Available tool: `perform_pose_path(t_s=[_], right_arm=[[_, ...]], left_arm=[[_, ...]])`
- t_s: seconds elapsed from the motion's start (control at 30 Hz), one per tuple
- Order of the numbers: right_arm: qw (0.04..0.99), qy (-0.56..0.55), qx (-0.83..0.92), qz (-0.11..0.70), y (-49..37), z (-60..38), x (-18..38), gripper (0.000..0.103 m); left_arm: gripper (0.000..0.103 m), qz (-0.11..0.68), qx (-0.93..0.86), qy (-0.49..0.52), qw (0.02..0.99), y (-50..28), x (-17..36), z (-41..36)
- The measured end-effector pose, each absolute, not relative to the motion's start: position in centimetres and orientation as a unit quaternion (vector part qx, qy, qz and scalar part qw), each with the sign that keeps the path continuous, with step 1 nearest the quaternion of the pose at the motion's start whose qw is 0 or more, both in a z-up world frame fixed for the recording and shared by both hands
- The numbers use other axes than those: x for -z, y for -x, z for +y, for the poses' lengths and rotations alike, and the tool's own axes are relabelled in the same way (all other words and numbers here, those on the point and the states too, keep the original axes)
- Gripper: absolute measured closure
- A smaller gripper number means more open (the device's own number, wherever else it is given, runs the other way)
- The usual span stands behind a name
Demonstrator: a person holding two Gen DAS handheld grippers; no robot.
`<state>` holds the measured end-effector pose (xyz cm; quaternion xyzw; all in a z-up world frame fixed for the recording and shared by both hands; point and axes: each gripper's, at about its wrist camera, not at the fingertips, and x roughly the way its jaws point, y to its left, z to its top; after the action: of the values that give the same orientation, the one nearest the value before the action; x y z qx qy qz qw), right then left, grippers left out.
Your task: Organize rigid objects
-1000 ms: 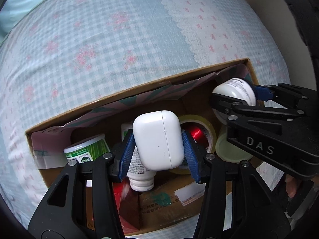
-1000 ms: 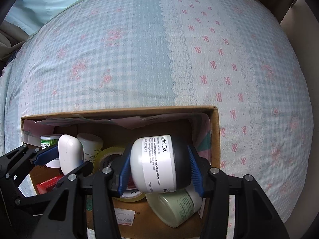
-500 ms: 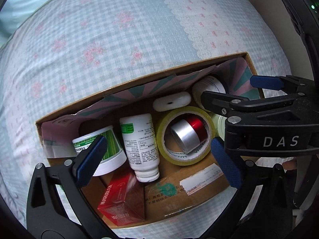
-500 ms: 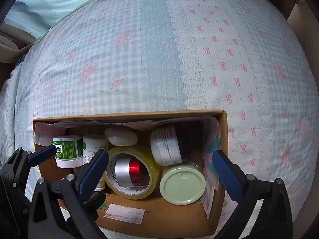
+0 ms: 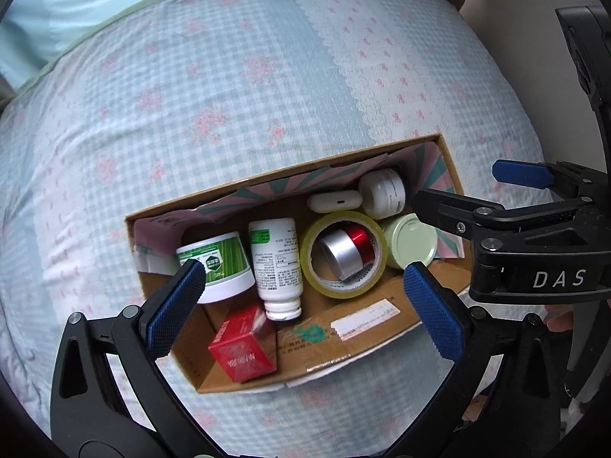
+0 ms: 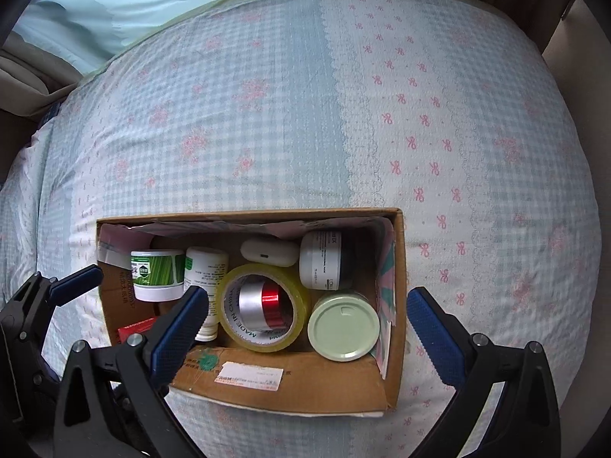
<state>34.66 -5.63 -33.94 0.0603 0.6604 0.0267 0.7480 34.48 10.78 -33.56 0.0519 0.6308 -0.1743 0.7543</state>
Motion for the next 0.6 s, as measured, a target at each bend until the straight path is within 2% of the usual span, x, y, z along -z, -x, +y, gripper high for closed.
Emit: perform_pose_path(t_s=[0.23,0.6], right_arm=[[0.783,-0.048,-0.032,0.619,-30.8,-6.7,24.3,0.000],[0.879,0.001,-0.036,0.476,-20.9,-10.1,6.9,0.000]], left_arm=[[0.000,0.588,0.141,-0.024,0.796,-30.7,24.0,12.2],[0.000,0.426,0.082,0.046,0.900,-19.7,6.7,12.7]])
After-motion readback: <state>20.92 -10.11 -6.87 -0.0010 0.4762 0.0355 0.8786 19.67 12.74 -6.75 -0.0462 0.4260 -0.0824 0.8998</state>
